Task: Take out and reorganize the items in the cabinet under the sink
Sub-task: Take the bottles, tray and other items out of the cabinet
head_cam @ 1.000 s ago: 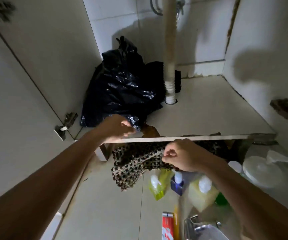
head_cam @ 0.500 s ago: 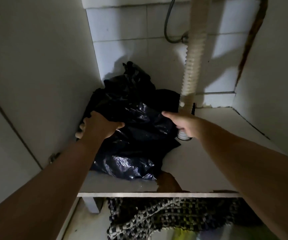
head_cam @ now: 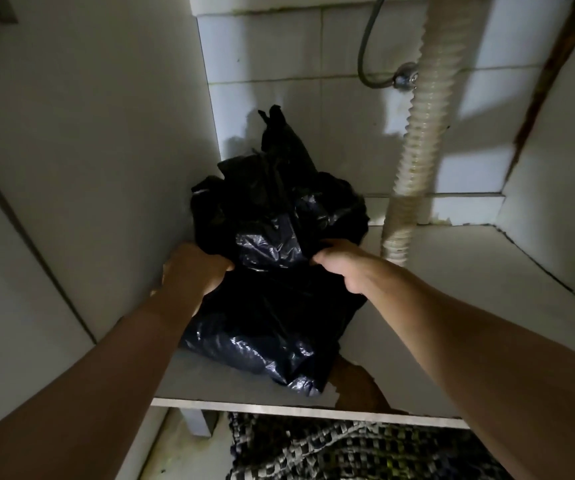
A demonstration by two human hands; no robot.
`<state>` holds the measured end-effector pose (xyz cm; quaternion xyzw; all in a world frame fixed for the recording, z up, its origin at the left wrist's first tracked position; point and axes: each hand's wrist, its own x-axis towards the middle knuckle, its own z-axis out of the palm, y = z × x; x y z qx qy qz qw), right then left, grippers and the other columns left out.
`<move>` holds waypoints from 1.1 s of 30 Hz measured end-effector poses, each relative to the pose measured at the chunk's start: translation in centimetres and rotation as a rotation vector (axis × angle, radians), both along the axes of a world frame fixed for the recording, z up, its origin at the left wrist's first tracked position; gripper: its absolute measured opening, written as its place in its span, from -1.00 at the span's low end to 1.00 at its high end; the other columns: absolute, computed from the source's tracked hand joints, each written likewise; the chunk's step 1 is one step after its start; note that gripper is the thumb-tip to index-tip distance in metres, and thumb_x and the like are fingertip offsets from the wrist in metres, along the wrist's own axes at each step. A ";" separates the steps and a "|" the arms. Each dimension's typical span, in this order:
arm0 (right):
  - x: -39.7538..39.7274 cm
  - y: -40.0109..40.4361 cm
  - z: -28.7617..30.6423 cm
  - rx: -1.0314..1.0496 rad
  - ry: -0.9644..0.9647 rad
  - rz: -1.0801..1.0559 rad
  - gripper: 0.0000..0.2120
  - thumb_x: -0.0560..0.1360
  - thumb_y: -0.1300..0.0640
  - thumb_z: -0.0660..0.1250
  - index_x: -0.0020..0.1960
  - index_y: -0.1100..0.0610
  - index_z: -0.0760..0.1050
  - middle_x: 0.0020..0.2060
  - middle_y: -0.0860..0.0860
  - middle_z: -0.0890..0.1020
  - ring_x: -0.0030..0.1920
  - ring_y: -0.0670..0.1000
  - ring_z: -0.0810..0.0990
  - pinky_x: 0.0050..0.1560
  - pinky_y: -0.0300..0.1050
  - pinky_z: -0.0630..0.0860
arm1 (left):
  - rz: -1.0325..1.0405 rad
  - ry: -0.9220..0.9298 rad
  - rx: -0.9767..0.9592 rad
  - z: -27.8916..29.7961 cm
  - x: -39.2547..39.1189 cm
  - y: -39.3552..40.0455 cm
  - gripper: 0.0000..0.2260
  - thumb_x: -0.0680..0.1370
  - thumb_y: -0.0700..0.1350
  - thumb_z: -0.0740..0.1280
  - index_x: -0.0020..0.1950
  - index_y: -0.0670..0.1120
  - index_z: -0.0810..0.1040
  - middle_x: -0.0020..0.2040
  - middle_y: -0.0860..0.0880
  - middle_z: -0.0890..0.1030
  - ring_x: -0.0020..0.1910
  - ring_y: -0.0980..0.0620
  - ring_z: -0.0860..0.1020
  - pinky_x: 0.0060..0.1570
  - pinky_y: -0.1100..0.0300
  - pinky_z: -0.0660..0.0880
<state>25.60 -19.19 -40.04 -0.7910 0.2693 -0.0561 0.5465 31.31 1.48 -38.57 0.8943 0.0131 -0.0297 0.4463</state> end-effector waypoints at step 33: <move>-26.4 20.3 -7.5 -0.634 0.351 0.827 -0.63 0.64 0.23 0.02 0.36 0.31 0.39 0.34 0.24 0.45 0.34 0.22 0.42 0.31 -0.02 0.34 | -0.040 0.411 0.694 -2.3 -30.6 17.3 -0.72 0.53 -0.14 0.25 0.21 -0.21 0.51 0.19 -0.16 0.55 0.17 -0.11 0.52 0.00 0.23 0.40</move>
